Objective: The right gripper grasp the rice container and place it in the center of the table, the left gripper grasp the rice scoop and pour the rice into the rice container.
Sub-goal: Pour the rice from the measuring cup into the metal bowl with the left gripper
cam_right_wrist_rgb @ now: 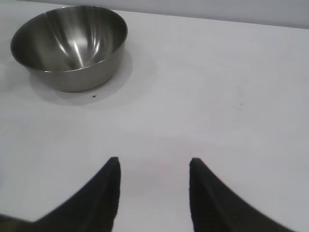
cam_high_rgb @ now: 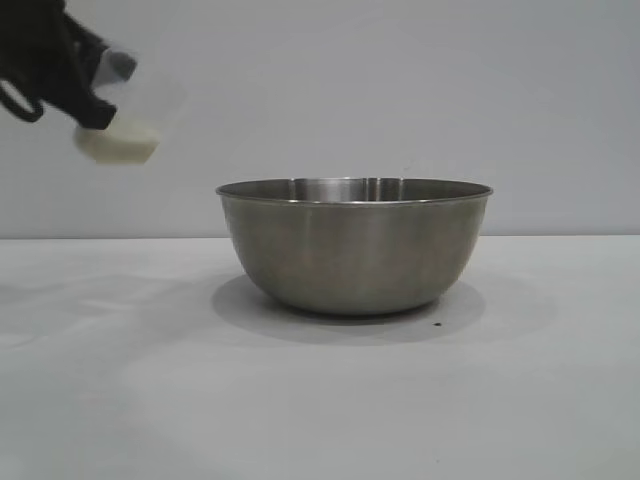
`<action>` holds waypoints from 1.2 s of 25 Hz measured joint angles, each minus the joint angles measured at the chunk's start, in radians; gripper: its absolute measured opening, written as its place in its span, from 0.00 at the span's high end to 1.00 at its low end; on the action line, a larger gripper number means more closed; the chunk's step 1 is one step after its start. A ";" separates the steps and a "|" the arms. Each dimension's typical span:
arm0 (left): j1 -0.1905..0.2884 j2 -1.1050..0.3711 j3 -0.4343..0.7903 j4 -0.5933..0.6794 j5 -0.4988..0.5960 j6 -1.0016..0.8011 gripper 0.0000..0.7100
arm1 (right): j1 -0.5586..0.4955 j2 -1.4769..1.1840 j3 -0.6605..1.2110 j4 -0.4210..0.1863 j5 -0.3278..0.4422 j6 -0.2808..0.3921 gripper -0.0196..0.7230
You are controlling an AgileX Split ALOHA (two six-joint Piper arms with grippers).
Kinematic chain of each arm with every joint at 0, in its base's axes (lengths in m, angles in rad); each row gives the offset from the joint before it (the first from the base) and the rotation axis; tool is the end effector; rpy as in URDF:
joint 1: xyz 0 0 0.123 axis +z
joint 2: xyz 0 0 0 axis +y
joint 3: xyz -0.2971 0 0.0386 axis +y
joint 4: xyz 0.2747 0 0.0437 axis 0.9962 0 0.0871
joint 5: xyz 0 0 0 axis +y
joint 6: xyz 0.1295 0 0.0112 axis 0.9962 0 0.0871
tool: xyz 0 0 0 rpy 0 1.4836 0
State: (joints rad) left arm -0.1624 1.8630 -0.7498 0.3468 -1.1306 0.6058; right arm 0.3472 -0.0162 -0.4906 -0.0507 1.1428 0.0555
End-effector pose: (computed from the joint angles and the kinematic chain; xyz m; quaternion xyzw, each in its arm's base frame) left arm 0.3946 -0.1051 0.1791 0.4001 0.5492 0.1124 0.7250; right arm 0.0322 0.0053 0.2605 -0.1246 0.8630 0.0730 0.4841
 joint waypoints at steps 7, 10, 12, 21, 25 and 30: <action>-0.138 0.008 -0.166 0.024 0.117 0.255 1.00 | 0.000 0.000 0.000 0.000 0.000 0.000 0.55; -0.183 0.022 -0.218 0.061 0.178 0.399 1.00 | 0.000 0.000 0.000 0.000 0.000 0.000 0.55; -0.210 0.038 -0.241 0.112 0.216 0.497 1.00 | 0.000 0.000 0.000 0.000 0.000 0.000 0.55; -0.292 0.080 -0.291 0.339 0.414 0.930 1.00 | 0.000 0.000 0.000 0.000 0.000 0.000 0.55; -0.299 0.080 -0.291 0.352 0.421 1.109 1.00 | 0.000 0.000 0.000 0.000 0.000 0.000 0.55; -0.298 0.080 -0.291 0.366 0.421 1.189 1.00 | 0.000 0.000 0.000 0.000 0.000 0.000 0.55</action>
State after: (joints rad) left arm -0.4608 1.9431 -1.0403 0.7132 -0.7094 1.7948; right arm 0.3472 -0.0162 -0.4906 -0.0507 1.1428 0.0555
